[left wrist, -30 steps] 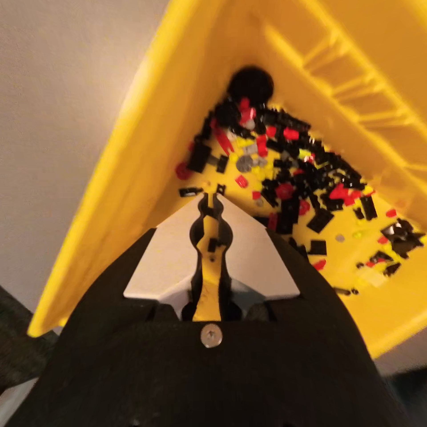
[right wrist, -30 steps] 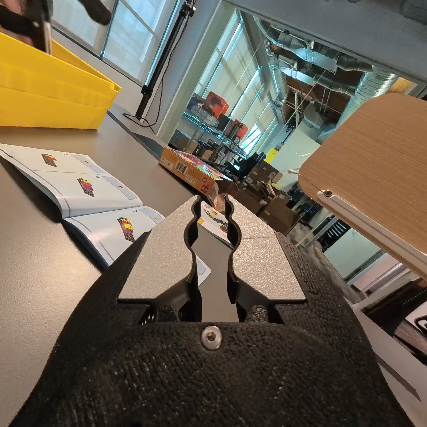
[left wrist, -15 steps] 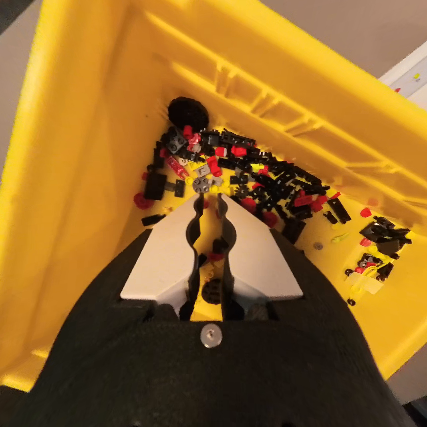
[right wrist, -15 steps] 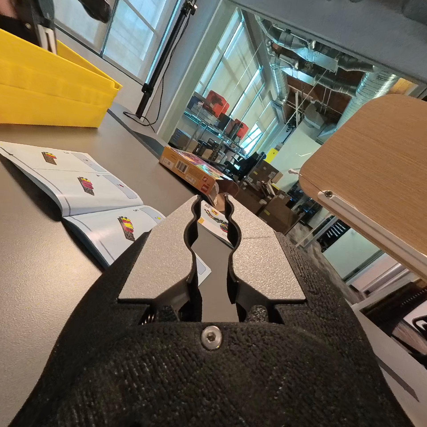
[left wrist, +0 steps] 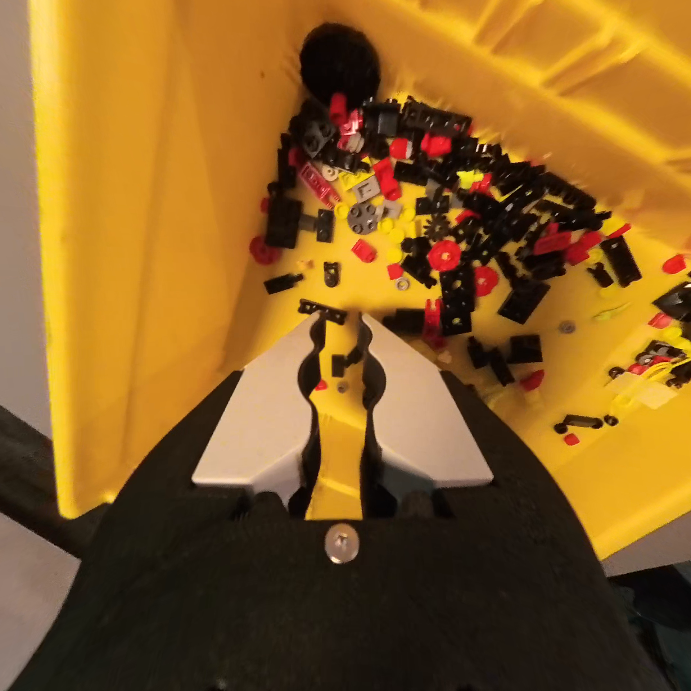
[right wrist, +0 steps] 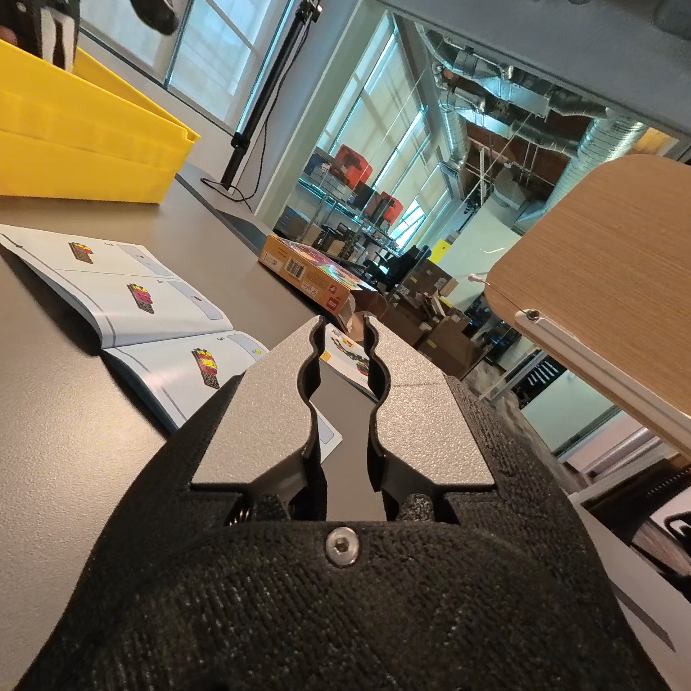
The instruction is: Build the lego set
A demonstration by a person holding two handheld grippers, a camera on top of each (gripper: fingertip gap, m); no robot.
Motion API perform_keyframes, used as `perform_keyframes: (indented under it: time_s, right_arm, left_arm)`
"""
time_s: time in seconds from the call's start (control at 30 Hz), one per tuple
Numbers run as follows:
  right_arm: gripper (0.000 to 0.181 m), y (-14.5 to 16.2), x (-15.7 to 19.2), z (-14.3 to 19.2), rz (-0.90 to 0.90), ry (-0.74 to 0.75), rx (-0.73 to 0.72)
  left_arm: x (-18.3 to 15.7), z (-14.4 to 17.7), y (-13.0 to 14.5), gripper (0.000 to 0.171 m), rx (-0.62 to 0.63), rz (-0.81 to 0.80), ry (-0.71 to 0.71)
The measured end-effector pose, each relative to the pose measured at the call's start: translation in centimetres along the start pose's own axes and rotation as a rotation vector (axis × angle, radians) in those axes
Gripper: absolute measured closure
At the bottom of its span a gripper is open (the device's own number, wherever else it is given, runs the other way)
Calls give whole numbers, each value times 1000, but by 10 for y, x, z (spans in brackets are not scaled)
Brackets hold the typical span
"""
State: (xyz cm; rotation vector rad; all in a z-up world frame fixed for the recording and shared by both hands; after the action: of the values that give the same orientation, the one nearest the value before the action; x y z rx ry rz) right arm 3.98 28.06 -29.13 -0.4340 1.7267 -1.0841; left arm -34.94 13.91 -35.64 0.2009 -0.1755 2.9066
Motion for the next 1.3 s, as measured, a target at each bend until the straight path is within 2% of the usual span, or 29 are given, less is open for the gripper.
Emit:
perform_keyframes:
  time_s: [0.2,0.47,0.67,1.03,1.3]
  right_arm:
    - [163,0,0,0,4,-2,2]
    - [163,0,1,0,10,-5,4]
    - [163,1,1,0,14,-8,6]
    - [163,1,2,0,22,-13,8]
    - [163,1,2,0,24,-14,8]
  left_arm:
    - [-2,3,-15,155,-89,15,30]
    - [-56,17,-45,144,-271,-69,238]
    - [-63,10,-58,132,-322,-153,143]
    - [-68,-7,-60,136,-281,-187,131]
    - [-64,-11,-42,141,-200,-190,113]
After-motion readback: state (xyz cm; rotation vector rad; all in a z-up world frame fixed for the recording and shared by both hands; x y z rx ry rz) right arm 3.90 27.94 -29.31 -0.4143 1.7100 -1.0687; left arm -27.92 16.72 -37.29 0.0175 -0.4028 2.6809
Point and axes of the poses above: each gripper's, where its closed fingertips meet, z back along the fingers, y out of its underside, x = y × z across the jaws, the point moved 1 cm from there along z, back along the fingers, and after that the axes turned 3 degrees about -y, right-handed, at the moved point
